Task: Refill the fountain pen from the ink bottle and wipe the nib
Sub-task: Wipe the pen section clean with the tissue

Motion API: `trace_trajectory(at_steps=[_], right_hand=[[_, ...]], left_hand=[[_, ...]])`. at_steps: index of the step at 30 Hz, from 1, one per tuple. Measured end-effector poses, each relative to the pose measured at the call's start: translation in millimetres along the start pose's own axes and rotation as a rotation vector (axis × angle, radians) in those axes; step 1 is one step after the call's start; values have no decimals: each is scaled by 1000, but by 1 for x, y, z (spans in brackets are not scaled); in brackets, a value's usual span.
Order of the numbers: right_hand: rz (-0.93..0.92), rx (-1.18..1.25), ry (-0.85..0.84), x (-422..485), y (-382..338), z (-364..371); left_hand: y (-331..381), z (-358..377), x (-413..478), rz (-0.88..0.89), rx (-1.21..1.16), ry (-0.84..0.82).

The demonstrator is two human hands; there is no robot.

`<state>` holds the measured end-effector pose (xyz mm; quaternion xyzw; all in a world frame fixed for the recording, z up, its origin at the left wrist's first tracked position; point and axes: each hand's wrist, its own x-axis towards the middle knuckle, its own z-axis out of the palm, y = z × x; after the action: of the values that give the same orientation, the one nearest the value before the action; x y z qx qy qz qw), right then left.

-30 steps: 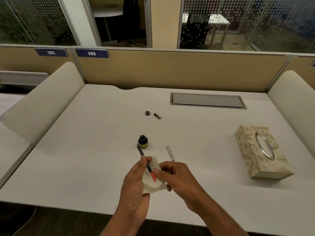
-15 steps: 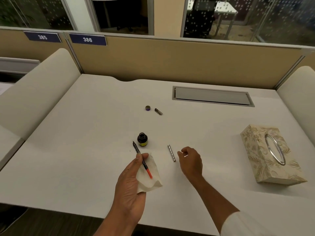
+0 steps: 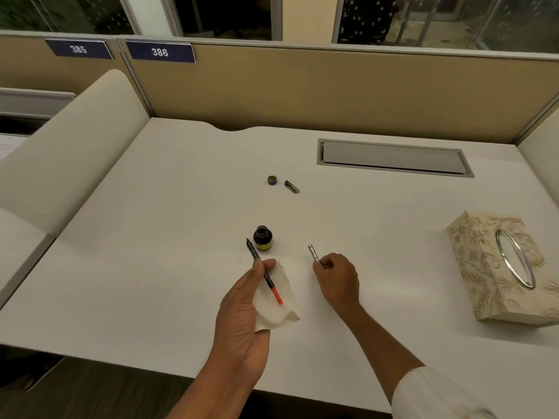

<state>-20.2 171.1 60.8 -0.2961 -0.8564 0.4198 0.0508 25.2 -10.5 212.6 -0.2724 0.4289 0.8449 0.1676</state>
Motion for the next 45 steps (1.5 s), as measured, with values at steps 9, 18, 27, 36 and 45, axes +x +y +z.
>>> trace_trajectory(at_steps=[9, 18, 27, 36, 45], right_hand=[[-84, 619, -207, -152, -116, -138], [-76, 335, -167, -192, -112, -161], [-139, 330, -126, -195, -111, -181], [-210, 313, -153, -193, -112, -187], [-275, 377, -85, -183, -113, -188]], left_hand=[[5, 16, -14, 58, -4, -58], [10, 38, -45, 95, -29, -184], [11, 44, -64, 157, -11, -195], [13, 51, -73, 168, -45, -205], [-2, 61, -97, 183, 38, -219]])
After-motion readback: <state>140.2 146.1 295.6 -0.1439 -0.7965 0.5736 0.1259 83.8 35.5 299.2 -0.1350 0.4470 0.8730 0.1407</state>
